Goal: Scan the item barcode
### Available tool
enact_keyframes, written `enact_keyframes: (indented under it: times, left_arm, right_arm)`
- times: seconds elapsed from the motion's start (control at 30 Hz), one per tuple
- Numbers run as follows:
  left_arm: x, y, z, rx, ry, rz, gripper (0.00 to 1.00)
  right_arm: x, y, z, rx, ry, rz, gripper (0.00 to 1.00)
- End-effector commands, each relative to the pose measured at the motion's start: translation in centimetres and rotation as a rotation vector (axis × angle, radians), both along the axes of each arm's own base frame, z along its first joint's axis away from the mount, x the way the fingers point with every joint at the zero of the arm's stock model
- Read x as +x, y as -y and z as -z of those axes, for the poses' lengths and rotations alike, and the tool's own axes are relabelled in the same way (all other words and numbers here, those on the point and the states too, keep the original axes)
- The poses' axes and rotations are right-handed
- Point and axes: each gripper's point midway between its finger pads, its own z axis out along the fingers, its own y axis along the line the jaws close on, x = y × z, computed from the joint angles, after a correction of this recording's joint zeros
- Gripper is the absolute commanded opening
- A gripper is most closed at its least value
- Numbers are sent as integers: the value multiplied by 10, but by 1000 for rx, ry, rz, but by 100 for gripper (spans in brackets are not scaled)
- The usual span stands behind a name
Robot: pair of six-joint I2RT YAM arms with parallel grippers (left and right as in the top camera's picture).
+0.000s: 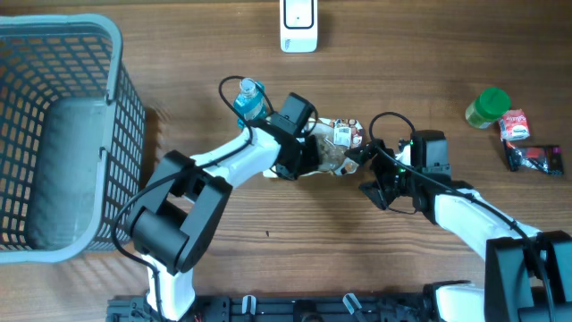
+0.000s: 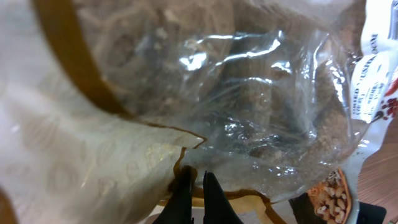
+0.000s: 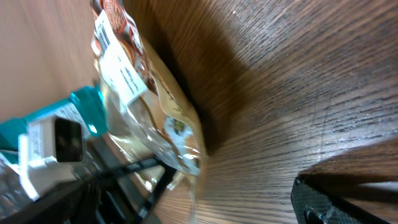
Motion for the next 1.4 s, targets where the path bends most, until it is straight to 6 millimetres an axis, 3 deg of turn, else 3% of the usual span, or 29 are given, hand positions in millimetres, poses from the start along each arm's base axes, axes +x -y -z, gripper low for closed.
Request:
enact_keyframes:
  times: [0.0,0.07,0.2,0.27,0.43,0.8,1.2,1.37]
  left_arm:
    - [-13,-4,19,74,-47,-62,4]
    - [-14,-3,19,76,-45,-59,4]
    - [-15,-2,19,76,-49,-62,4]
    - [-15,-3,20,77,-50,-63,4]
    - [-14,-8,20,86,-55,-64,4]
    - [8,-45,21,185,29,-39,4]
    - [18,-54,21,222,132,137,4]
    - [29,-60,9,261,210,185,4]
  right_arm:
    - [-30,20,47,-84,-184,136,100]
    - [-27,19,46,-75,-179,154,98]
    - [-12,16,42,-91,-124,202,74]
    - [-7,12,39,-100,-92,202,72]
    - [-7,7,40,-143,-63,171,73]
    - [-5,7,39,-166,-22,132,74]
    - [-8,6,40,-161,-34,121,74]
    - [-9,6,40,-171,-25,101,74]
